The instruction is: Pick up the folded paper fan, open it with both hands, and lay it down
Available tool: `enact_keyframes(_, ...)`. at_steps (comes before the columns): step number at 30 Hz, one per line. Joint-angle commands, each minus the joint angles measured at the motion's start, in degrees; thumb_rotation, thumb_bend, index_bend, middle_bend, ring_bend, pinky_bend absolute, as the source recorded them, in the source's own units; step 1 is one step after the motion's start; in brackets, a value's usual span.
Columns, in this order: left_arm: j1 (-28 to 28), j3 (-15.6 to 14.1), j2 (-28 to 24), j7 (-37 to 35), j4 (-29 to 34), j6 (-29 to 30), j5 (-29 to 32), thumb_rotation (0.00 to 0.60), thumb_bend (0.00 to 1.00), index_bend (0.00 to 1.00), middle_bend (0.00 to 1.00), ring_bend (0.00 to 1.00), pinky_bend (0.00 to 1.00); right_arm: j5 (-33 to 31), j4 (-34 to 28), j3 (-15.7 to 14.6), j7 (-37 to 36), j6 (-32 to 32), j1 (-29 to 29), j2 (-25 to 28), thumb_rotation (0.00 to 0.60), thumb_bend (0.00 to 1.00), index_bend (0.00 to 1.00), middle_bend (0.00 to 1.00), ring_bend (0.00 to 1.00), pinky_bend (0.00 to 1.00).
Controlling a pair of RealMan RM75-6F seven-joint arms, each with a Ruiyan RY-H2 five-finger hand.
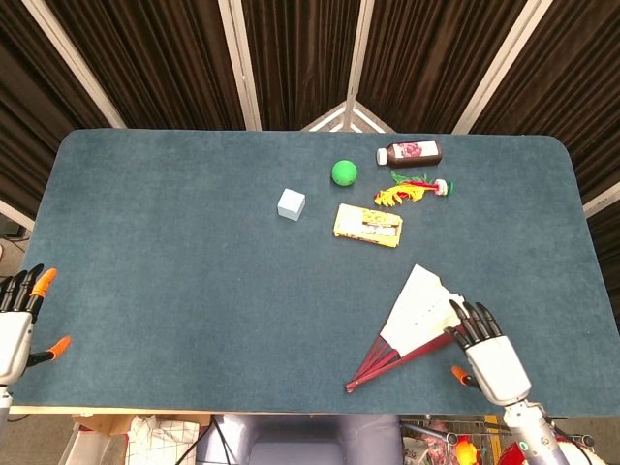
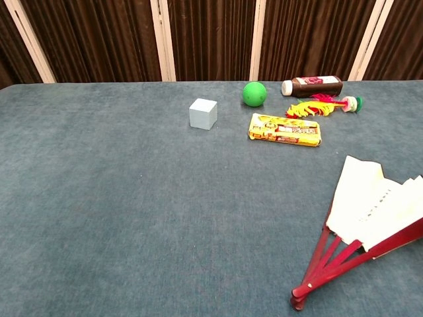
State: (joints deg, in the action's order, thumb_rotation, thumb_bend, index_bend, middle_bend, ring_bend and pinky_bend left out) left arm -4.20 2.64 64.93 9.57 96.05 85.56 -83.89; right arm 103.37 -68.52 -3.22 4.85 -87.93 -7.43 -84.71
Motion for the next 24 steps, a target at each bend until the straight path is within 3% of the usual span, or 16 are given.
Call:
enact_keyframes(1, -0.09, 0.11, 0.1, 0.21, -0.01, -0.14, 0.24, 0.6, 0.21, 0.05, 0.0, 0.0, 0.0, 0.47, 2.53, -0.5, -0.64, -0.36, 0.06, -2.09, 0.6, 0.14, 0.38, 0.06, 0.1, 0.11)
enact_keyframes(24, -0.33, 0.79, 0.38, -0.6, -0.83, 1.03, -0.61, 0.6, 0.21, 0.05, 0.0, 0.0, 0.0, 1.29, 10.05, -1.06, -0.85, 0.53, -1.79, -9.7, 0.6, 0.19, 0.4, 0.07, 0.12, 0.11)
